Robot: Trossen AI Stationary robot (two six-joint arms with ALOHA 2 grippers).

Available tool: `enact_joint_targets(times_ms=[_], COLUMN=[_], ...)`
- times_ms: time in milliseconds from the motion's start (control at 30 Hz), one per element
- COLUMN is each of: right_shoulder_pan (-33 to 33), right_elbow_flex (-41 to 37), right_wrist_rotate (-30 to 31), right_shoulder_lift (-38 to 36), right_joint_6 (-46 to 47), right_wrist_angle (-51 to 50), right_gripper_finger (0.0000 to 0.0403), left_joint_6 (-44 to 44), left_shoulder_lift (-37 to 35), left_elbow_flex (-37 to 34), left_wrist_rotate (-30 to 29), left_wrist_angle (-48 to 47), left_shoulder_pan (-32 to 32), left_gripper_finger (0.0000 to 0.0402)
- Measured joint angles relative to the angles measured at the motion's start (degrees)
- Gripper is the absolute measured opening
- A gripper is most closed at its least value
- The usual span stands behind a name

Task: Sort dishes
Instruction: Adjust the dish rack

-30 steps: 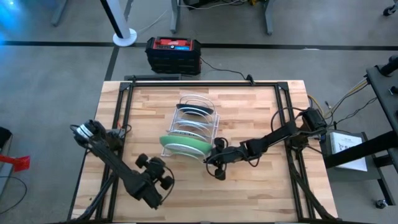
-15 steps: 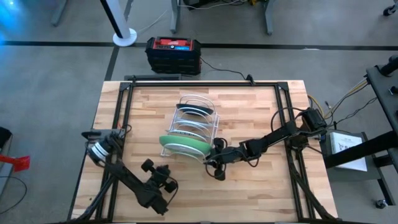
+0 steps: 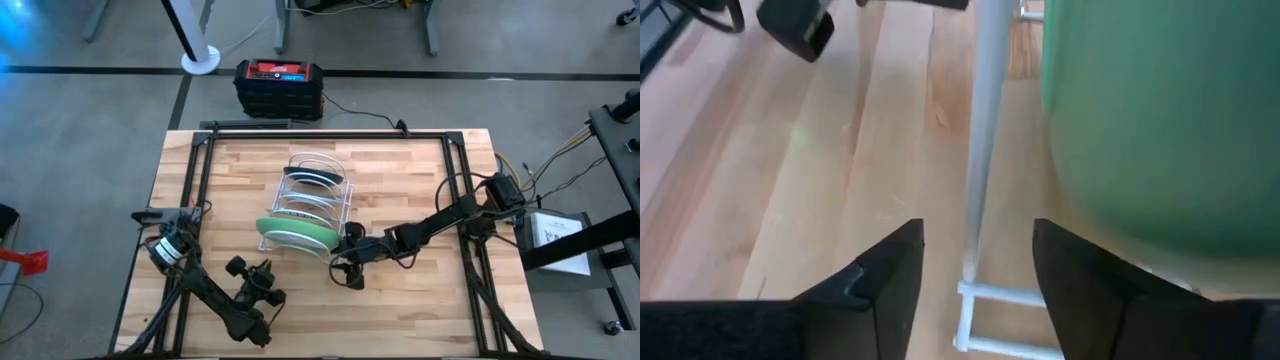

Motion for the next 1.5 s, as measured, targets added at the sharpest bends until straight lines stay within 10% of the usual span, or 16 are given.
enact_joint_targets(times_ms=[367, 733, 1233, 1500], right_shoulder_pan=[0.00, 0.01, -0.02, -2.88], right_elbow_flex=[-0.04, -0.11, -1.39, -4.11], right_wrist_rotate=[0.00, 0.13, 1.15, 16.52], right_shoulder_lift=[-0.25, -2.25, -7.47, -16.65], right_joint_6=[0.15, 2.43, 4.19, 3.39], right_wrist_angle=[-3.50, -12.07, -26.05, -33.62], right_gripper_finger=[0.0216, 0.0223, 0.0222, 0.0208], left_joint_6=[-1.37, -0.86, -2.29, -3.89], left_shoulder_lift=[0.02, 0.04, 0.04, -0.02], left_elbow_flex=[0.93, -0.95, -4.35, -6.65], left_wrist_rotate=[-9.62, -5.49, -0.70, 4.59], left_wrist_angle=[-0.38, -1.04, -2.23, -2.57], left_shoulder_pan=[0.67, 4.65, 4.80, 5.24], left_gripper_finger=[0.0122, 0.0132, 0.0005, 0.0001])
